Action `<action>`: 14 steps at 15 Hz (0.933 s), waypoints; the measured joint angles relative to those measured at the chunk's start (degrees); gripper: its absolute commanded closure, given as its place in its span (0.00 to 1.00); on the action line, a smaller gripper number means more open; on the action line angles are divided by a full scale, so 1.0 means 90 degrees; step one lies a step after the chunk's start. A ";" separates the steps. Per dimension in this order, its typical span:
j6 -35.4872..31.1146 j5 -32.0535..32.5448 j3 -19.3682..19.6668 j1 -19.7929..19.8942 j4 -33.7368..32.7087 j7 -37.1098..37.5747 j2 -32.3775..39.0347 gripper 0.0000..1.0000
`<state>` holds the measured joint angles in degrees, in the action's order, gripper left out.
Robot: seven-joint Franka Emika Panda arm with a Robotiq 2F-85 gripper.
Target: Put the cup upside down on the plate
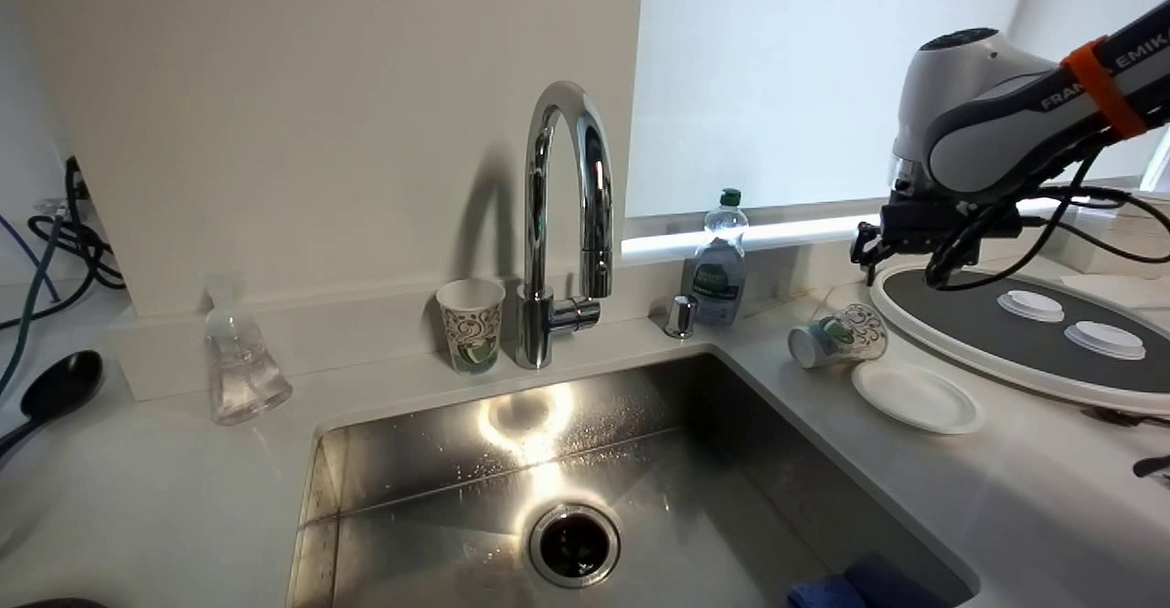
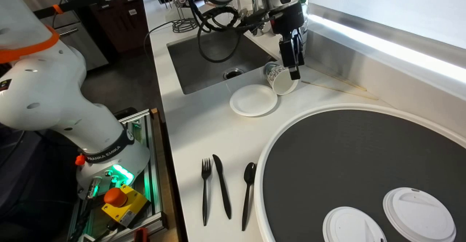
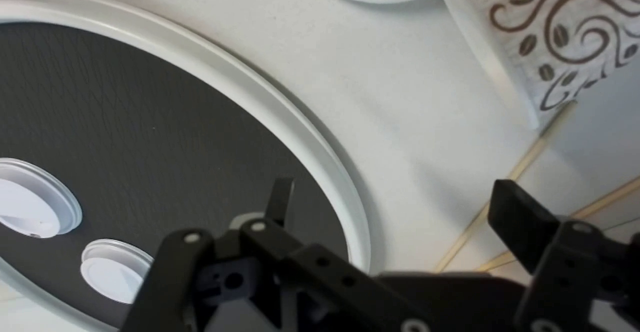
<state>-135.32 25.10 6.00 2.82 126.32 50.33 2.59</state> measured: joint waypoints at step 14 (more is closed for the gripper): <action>0.2023 -0.1954 -0.0670 -0.0300 -0.0468 0.1271 -0.0427 0.00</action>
<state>-117.11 7.52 -0.03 0.12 122.11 61.76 -1.25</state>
